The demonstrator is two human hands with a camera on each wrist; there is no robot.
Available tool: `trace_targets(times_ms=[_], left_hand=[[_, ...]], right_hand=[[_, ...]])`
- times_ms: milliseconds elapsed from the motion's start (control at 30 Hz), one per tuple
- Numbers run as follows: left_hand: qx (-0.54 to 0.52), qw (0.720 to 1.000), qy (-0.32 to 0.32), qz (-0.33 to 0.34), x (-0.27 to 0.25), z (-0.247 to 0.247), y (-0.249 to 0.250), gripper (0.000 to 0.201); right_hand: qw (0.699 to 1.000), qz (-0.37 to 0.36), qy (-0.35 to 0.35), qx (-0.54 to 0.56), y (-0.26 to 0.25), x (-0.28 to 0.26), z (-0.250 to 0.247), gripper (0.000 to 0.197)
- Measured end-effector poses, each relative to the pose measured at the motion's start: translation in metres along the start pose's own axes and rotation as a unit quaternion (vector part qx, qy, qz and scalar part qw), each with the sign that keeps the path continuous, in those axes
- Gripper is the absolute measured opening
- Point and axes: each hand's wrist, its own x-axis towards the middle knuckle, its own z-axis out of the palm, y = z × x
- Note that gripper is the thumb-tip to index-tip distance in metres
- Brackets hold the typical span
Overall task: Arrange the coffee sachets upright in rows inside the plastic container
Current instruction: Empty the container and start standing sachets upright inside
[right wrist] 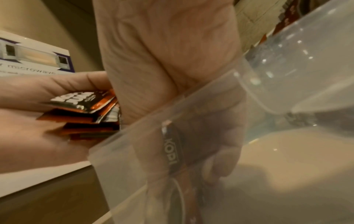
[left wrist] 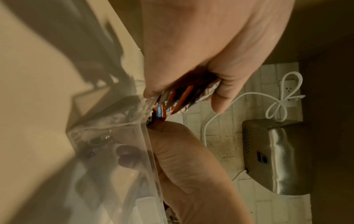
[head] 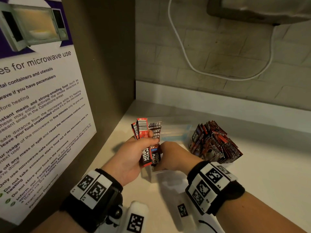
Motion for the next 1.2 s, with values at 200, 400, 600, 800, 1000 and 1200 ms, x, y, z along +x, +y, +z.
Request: trace_targets(times_ms=[200, 400, 600, 800, 1000, 1200], left_hand=[[0.000, 1.000, -0.006, 0.015, 0.004, -0.001, 0.004, 0.021], [0.006, 1.000, 0.001, 0.026, 0.010, -0.003, 0.007, 0.021], [0.007, 1.000, -0.003, 0.027, 0.009, 0.002, 0.006, 0.018], [0.004, 1.000, -0.002, 0.026, 0.009, 0.004, 0.006, 0.019], [0.004, 0.999, 0.010, 0.052, 0.008, 0.002, 0.011, 0.022], [-0.021, 0.988, 0.116, 0.097, 0.007, -0.004, 0.026, 0.017]], right_hand=[[1.000, -0.002, 0.022, -0.007, 0.000, 0.004, 0.002, 0.029], [0.999, -0.003, 0.049, -0.005, 0.009, 0.020, 0.015, 0.024], [0.998, 0.016, 0.053, -0.011, 0.013, 0.033, 0.029, 0.041], [0.999, 0.030, 0.023, -0.029, 0.013, 0.039, 0.032, 0.063], [0.997, 0.028, 0.054, 0.039, 0.011, 0.021, 0.019, 0.027], [0.984, 0.072, 0.071, 0.147, 0.012, 0.007, 0.000, 0.074]])
